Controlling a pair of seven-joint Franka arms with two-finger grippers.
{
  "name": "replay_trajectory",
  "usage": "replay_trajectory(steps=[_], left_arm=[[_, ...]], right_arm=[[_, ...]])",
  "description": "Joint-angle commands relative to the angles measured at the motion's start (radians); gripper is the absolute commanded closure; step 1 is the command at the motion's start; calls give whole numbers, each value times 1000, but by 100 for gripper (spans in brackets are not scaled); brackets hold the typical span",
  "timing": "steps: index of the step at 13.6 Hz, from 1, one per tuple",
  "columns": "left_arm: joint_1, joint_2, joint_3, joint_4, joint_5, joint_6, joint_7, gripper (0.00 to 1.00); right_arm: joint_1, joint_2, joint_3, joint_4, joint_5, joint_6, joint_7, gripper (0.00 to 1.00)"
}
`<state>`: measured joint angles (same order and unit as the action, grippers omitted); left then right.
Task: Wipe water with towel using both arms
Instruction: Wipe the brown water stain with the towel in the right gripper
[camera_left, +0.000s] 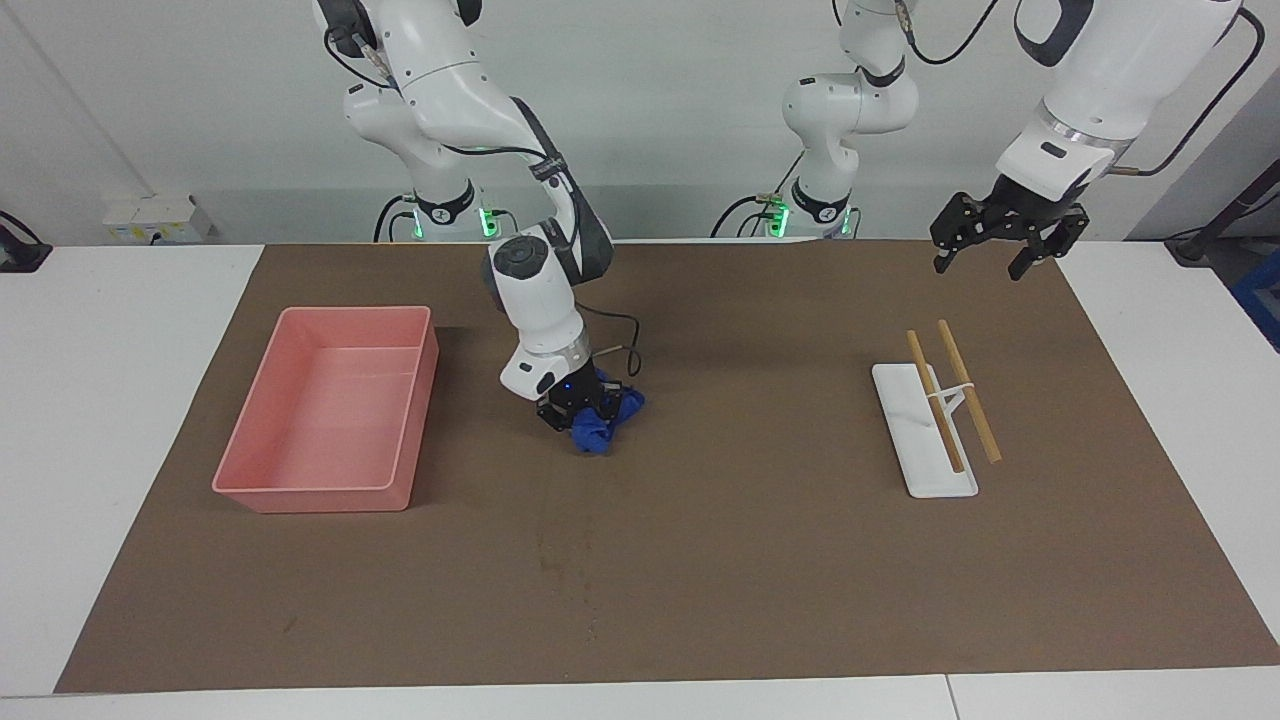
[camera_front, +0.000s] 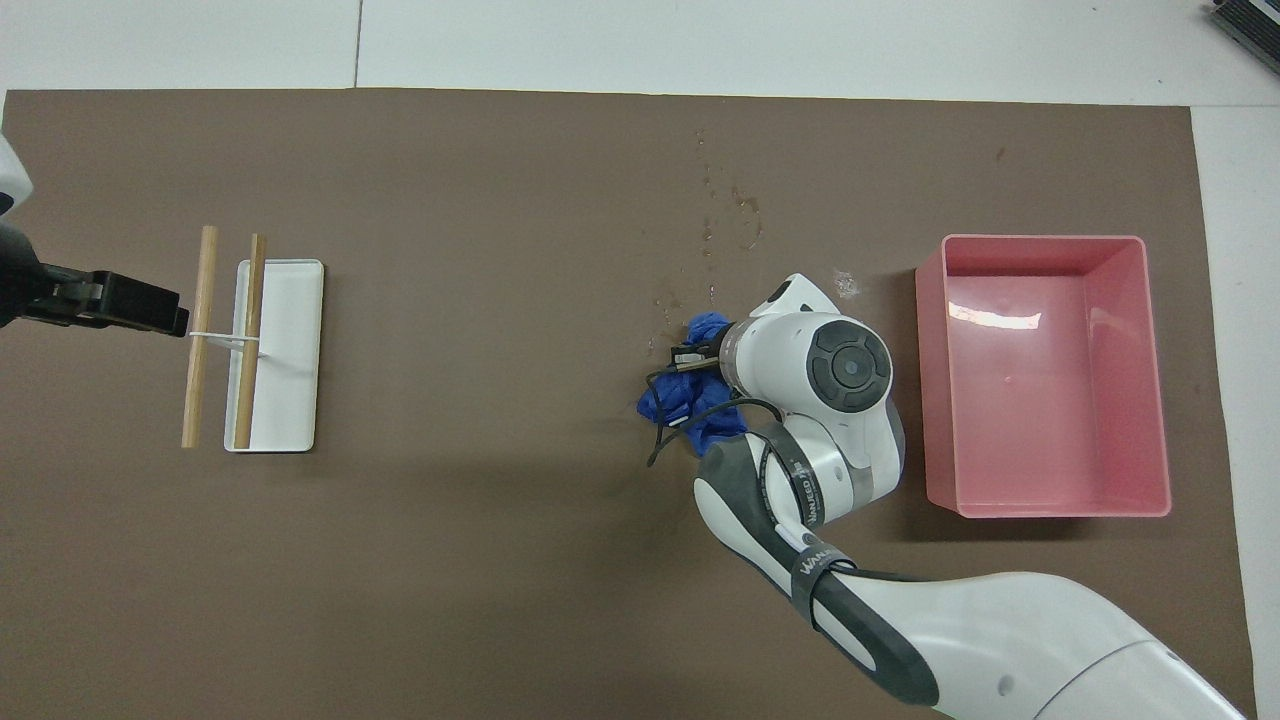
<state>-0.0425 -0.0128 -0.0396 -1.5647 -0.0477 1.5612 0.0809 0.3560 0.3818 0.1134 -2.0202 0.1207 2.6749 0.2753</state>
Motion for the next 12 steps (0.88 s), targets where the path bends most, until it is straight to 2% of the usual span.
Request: replay_trajectory(steps=[1,3,7,12], left_arm=[[6,-1,0,11,29,-38,17,0],[4,-12,-3,-7,37,-32,16,0],[6,-16,-2,-8,51,-49,14,0],[9,-30,-13,-23,65,-43,8,0]], right_arm=[[-20,69,9,67,-7,31,21,100],[-28,89,9,93,-10,36,18,100],[-29,121,9,112,-12,131,-19,100],[-55,144,9,162,-24,174,-125,100]])
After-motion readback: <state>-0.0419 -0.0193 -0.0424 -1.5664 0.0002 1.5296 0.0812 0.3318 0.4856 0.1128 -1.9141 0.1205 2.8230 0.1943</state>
